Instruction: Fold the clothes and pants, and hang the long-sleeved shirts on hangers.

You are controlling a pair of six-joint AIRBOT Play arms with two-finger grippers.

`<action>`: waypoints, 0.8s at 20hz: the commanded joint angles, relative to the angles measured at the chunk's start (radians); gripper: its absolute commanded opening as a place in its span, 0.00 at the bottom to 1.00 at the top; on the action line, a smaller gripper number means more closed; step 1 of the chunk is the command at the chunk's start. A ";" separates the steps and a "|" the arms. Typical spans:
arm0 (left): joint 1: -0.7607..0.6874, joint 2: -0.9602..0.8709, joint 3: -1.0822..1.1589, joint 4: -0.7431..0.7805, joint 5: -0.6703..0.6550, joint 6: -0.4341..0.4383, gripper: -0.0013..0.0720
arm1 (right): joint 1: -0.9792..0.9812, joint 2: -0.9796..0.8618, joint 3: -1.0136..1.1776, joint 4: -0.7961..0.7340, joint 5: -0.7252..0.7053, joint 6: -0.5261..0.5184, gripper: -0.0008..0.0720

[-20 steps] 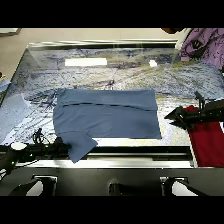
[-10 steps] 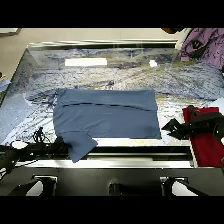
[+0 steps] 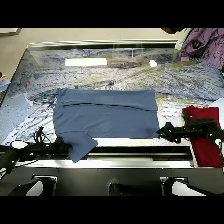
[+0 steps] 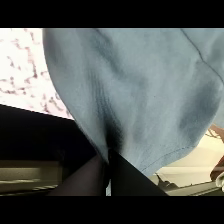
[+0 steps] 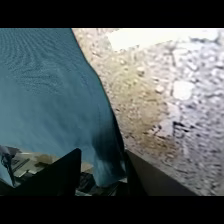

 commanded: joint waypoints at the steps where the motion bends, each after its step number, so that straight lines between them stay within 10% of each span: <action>1: -0.001 -0.001 0.000 0.000 0.000 0.002 0.05 | 0.000 -0.014 -0.008 0.015 -0.009 -0.014 0.48; 7: -0.001 -0.001 0.000 0.000 0.000 0.002 0.04 | 0.000 -0.014 -0.008 0.020 -0.062 -0.001 0.47; 9: -0.001 0.000 0.001 0.000 0.000 0.002 0.05 | 0.000 -0.014 -0.008 0.027 -0.068 -0.002 0.05; 16: 0.043 0.049 0.200 0.233 -0.219 -0.074 0.04 | 0.000 0.105 -0.007 0.004 -0.114 0.056 0.05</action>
